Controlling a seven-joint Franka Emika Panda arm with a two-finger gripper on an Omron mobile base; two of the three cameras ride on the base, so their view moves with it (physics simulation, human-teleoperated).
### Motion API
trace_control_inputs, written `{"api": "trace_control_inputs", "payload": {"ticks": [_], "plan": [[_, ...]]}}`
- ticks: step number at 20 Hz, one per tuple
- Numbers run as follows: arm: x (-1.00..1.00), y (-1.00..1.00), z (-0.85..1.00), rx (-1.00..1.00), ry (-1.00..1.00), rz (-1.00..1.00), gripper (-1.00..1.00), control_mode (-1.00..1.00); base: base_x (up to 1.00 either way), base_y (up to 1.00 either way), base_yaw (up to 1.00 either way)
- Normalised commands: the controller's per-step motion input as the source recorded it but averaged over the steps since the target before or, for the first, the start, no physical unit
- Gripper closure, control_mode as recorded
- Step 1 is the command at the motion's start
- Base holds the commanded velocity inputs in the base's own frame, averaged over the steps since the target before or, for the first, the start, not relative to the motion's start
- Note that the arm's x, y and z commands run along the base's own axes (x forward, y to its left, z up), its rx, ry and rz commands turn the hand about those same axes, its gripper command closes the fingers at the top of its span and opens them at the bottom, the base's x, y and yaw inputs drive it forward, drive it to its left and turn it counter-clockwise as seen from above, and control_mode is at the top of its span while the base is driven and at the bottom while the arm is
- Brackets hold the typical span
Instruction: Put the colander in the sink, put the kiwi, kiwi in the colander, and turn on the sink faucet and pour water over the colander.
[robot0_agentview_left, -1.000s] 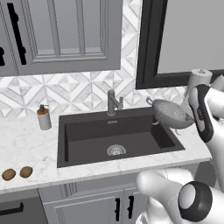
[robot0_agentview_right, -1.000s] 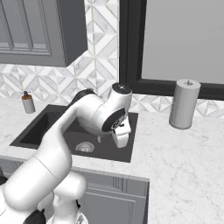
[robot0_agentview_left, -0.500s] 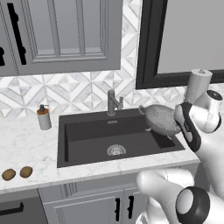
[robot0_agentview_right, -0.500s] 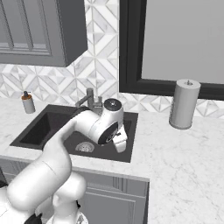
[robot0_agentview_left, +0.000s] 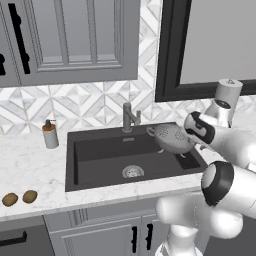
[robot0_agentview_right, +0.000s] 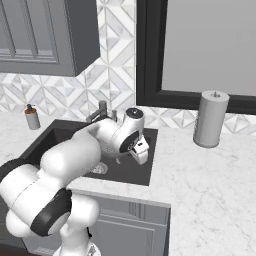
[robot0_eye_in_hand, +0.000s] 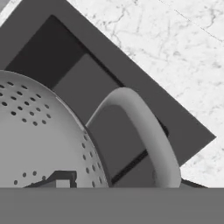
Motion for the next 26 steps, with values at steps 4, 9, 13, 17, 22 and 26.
{"api": "trace_control_inputs", "payload": {"ticks": [4,9,13,17,22,26], "plan": [[0.27,0.00,-0.31,0.00,0.15,0.16,1.00,-1.00,0.00,0.00,0.00],[0.01,0.01,-0.34,0.00,0.06,0.14,1.00,-1.00,0.00,0.00,0.00],[0.00,0.15,-0.33,0.01,0.00,0.11,1.00,-1.00,0.00,0.00,0.00],[0.00,0.32,-0.29,0.00,0.00,0.06,1.00,-1.00,0.00,0.00,0.00],[0.05,0.45,-0.23,0.00,0.00,0.01,1.00,-1.00,0.00,0.00,0.00],[0.17,0.43,-0.19,0.00,0.00,0.00,1.00,-1.00,0.00,0.00,0.00]]}}
